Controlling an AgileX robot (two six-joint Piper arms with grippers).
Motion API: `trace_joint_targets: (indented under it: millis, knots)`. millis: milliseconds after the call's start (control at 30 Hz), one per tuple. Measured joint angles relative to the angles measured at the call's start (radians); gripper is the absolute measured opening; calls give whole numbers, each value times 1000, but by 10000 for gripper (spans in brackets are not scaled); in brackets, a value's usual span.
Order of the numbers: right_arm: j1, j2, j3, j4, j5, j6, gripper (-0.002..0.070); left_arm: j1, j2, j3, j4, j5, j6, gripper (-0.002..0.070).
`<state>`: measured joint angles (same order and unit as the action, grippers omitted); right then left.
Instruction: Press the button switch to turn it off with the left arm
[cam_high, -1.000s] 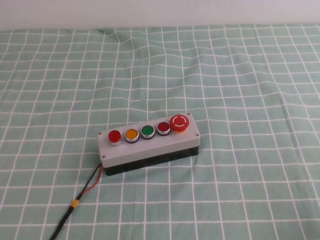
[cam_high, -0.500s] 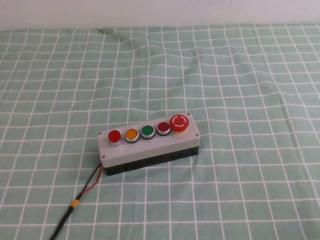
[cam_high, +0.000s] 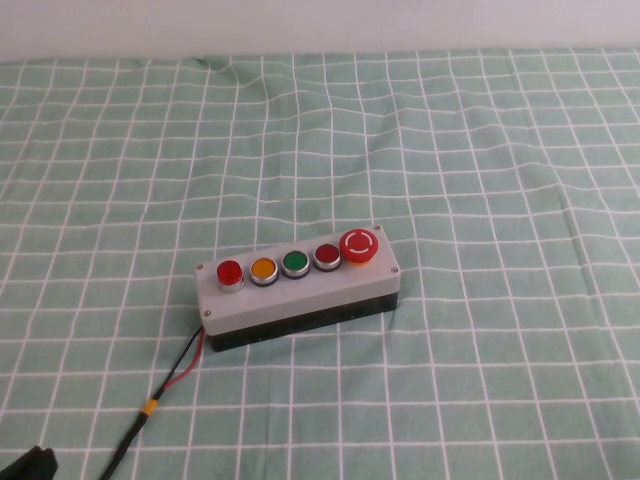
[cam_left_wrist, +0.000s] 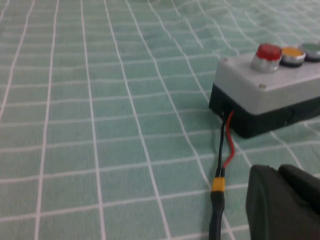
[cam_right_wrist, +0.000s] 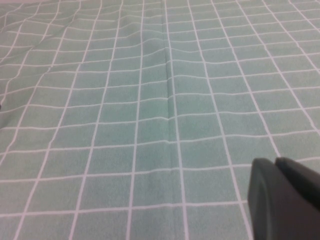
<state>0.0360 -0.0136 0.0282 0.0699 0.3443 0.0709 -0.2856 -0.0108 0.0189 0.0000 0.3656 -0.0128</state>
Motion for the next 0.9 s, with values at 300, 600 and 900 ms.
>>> trace_joint_targets:
  millis: [300, 600, 900]
  knots:
    - [0, 0, 0, 0, 0, 0, -17, 0, 0, 5, 0, 28, -5, -2]
    - [0, 0, 0, 0, 0, 0, -17, 0, -2, 5, 0, 28, -5, -2]
    - [0, 0, 0, 0, 0, 0, -17, 0, -2, 5, 0, 28, -5, -2]
